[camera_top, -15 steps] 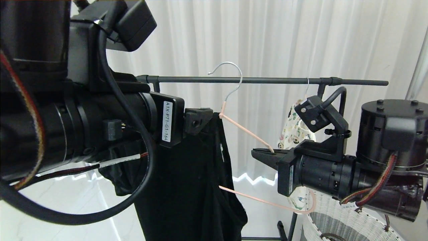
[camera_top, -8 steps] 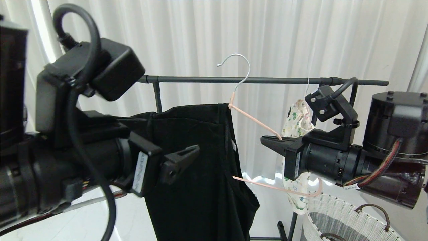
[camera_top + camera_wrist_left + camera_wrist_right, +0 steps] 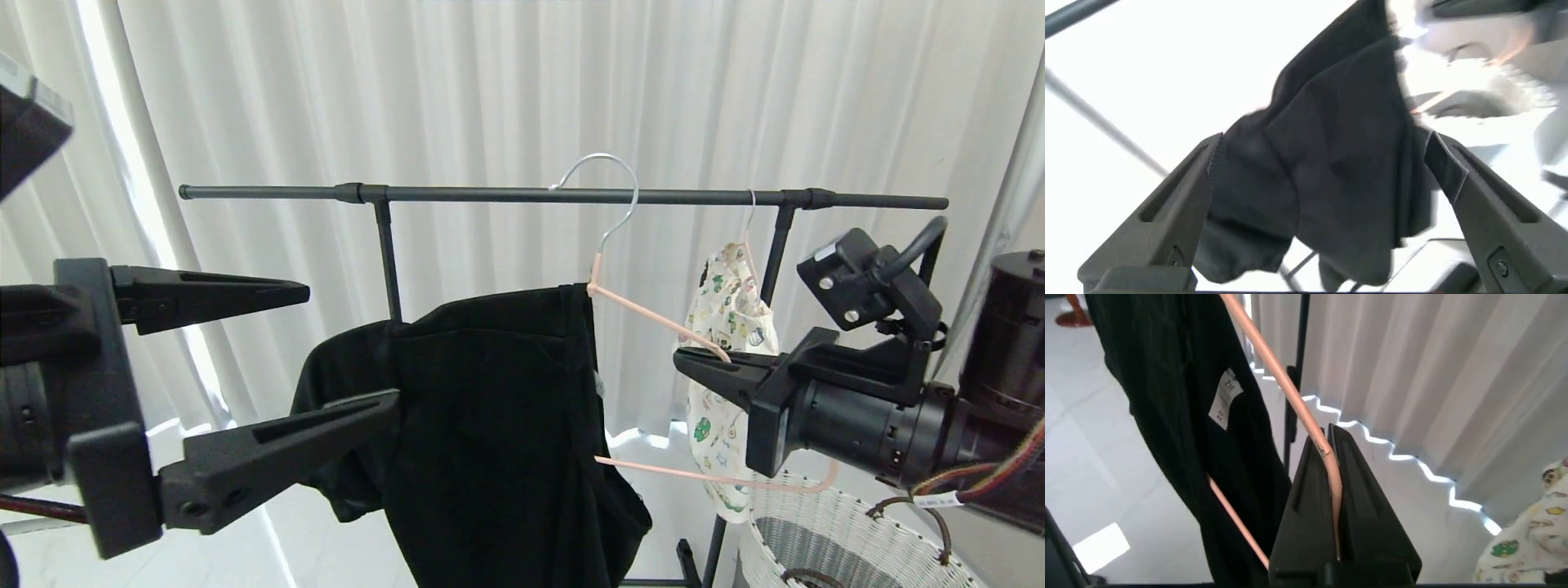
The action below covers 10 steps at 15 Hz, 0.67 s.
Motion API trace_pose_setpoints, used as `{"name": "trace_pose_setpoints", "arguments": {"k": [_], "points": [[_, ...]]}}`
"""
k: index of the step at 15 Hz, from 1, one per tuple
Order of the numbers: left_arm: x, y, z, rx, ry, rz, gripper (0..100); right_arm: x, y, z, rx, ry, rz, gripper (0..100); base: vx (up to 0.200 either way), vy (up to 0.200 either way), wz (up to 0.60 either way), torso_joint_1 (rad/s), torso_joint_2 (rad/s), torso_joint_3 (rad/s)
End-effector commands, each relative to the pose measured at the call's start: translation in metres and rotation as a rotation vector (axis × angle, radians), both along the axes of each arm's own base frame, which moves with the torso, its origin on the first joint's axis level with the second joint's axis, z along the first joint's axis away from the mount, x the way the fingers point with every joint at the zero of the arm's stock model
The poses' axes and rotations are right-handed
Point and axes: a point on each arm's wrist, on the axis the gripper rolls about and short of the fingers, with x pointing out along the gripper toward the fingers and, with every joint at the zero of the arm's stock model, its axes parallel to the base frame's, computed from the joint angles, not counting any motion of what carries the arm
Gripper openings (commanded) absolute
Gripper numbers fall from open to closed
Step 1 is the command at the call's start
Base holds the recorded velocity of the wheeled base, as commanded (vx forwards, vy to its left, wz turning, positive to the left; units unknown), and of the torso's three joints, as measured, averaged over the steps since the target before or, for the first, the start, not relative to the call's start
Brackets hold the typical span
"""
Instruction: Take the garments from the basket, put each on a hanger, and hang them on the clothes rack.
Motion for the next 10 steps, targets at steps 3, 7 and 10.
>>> {"name": "trace_pose_setpoints", "arguments": {"k": [3,7,10], "points": [[0.002,0.002,0.007,-0.082,0.033,-0.206,100,-0.02,-0.024,0.001,-0.008,-0.05,0.011,0,0.0,0.0,0.0,0.0,0.0,0.0],[0.029,-0.02,-0.012,-0.021,0.126,-0.255,100,-0.03,-0.031,0.001,-0.036,-0.102,0.075,0,0.0,0.0,0.0,0.0,0.0,0.0],[0.041,-0.032,-0.024,0.001,0.181,-0.334,100,-0.033,-0.028,0.0,-0.039,-0.102,0.096,0,0.0,0.0,0.0,0.0,0.0,0.0]]}}
